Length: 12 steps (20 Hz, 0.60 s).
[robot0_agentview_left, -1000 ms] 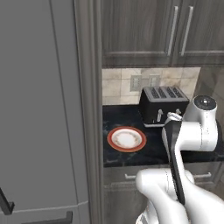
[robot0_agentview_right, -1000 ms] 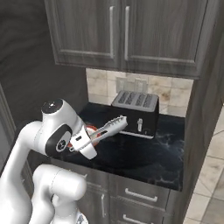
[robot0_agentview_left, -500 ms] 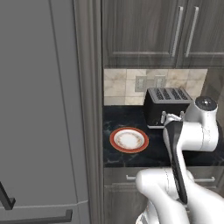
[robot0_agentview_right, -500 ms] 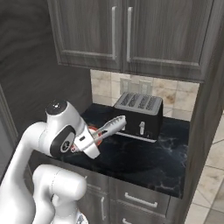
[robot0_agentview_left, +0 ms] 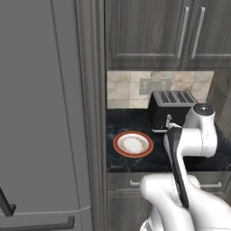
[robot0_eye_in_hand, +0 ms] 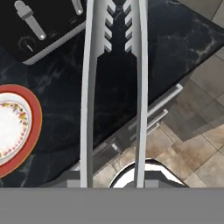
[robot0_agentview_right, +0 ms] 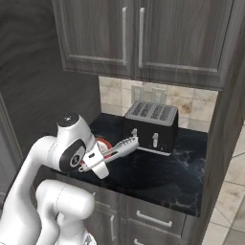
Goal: Pick up the tongs from the counter and place them near the plate next to the oven.
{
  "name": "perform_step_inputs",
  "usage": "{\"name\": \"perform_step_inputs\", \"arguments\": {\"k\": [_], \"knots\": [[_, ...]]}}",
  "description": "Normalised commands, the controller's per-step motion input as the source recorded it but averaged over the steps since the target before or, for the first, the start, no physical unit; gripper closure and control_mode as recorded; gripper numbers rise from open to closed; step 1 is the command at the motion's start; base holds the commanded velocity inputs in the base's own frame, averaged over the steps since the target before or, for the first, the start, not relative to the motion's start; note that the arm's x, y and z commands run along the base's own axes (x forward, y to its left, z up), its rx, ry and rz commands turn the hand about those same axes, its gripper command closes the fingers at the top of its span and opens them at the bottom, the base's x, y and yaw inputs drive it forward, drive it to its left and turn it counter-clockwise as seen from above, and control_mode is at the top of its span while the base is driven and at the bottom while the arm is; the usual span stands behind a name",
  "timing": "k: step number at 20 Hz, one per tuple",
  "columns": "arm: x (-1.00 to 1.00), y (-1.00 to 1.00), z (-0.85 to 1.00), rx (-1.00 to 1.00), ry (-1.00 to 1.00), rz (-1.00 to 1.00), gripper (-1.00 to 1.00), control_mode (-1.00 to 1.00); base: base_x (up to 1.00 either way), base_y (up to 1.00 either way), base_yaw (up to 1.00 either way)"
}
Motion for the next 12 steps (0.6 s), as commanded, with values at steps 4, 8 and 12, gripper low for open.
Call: {"name": "perform_step_inputs", "arguments": {"k": [4, 8, 12], "knots": [[0.25, 0.00, -0.30, 0.07, 0.00, -0.11, 1.00, -1.00, 0.00, 0.00, 0.00], [0.49, 0.00, -0.43, 0.05, 0.00, -0.01, 1.00, -1.00, 0.00, 0.00, 0.00], [0.57, 0.00, -0.52, 0.02, 0.00, 0.00, 1.00, -1.00, 0.00, 0.00, 0.00]]}}
